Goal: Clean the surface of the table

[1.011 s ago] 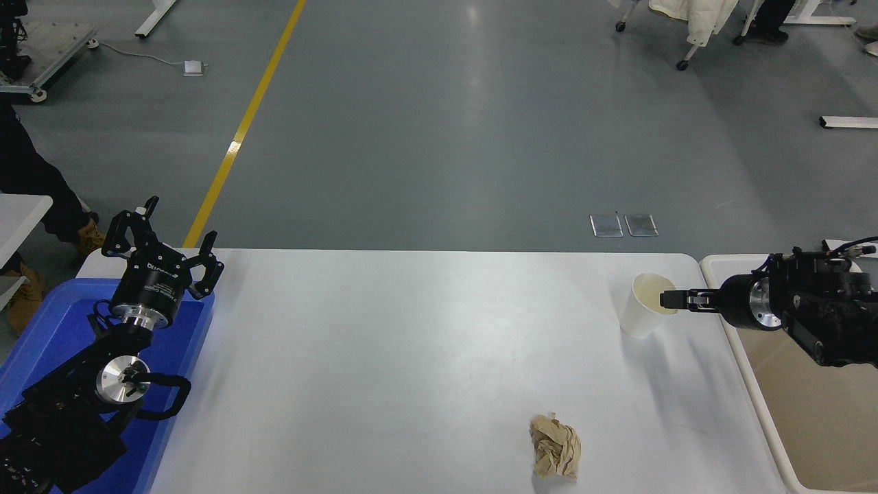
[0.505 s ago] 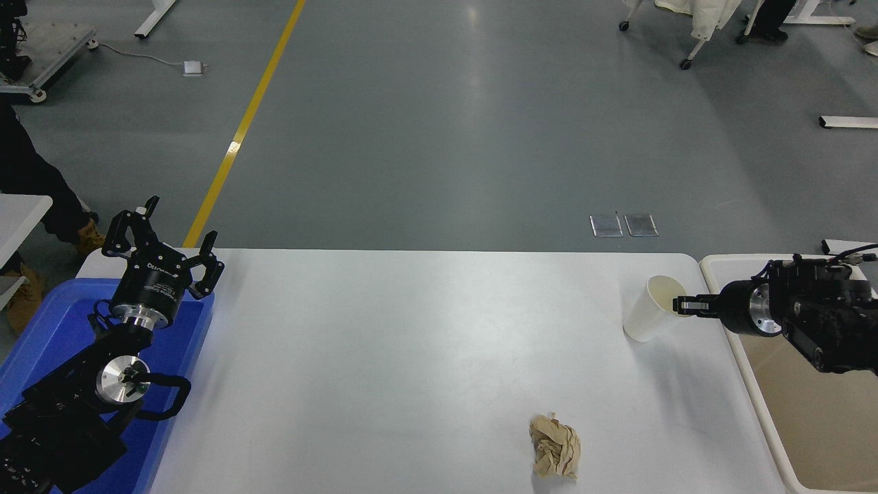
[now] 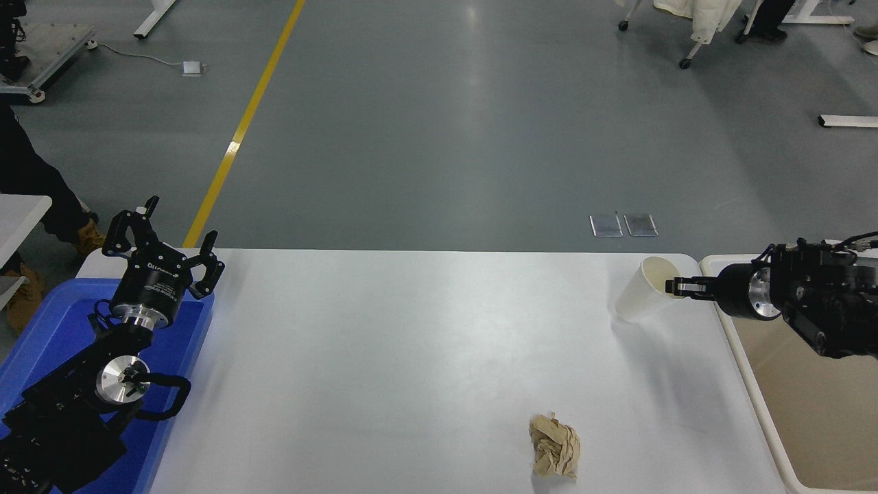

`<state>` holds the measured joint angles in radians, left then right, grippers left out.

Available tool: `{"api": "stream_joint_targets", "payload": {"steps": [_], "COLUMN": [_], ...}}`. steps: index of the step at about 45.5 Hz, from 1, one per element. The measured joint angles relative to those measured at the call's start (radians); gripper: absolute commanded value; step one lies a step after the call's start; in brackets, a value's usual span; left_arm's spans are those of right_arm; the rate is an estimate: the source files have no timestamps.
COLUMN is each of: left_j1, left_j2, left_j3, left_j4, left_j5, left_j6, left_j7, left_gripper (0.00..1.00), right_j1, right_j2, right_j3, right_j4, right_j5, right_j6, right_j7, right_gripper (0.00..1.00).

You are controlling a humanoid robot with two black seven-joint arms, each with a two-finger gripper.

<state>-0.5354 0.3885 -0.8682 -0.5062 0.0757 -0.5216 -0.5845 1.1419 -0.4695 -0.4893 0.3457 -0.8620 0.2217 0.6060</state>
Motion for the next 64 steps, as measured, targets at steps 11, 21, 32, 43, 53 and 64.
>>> {"api": "stream_joint_targets", "payload": {"steps": [11, 21, 32, 43, 53, 64], "left_j1": [0.0, 0.0, 0.0, 0.0, 0.0, 0.0], "left_j2": [0.0, 0.0, 0.0, 0.0, 0.0, 0.0], "left_j3": [0.0, 0.0, 0.0, 0.0, 0.0, 0.0], "left_j4": [0.0, 0.0, 0.0, 0.0, 0.0, 0.0], "left_j5": [0.0, 0.0, 0.0, 0.0, 0.0, 0.0], "left_j6": [0.0, 0.0, -0.001, -0.002, -0.001, -0.001], "left_j7": [0.0, 0.0, 0.0, 0.0, 0.0, 0.0], "left_gripper": [1.0, 1.0, 1.0, 1.0, 1.0, 1.0], "right_j1": [0.146, 0.21, 0.176, 0.085, -0.013, -0.167], "right_j2": [-0.157, -0.256, -0.279, -0.275, -0.265, -0.249], "right_j3": [0.025, 0.063, 0.079, 0.086, 0.089, 0.096], "right_j4": [0.143, 0.13, -0.062, -0.221, -0.296, -0.332], "right_j5": [0.083, 0.17, 0.298, 0.395, 0.464, 0.542], "right_j6": [0.025, 0.06, 0.091, 0.097, 0.048, -0.02], "right_j7": [0.007, 0.004, -0.021, -0.112, -0.198, -0.246], "right_gripper": [0.0, 0.0, 0.0, 0.0, 0.0, 0.0]}}
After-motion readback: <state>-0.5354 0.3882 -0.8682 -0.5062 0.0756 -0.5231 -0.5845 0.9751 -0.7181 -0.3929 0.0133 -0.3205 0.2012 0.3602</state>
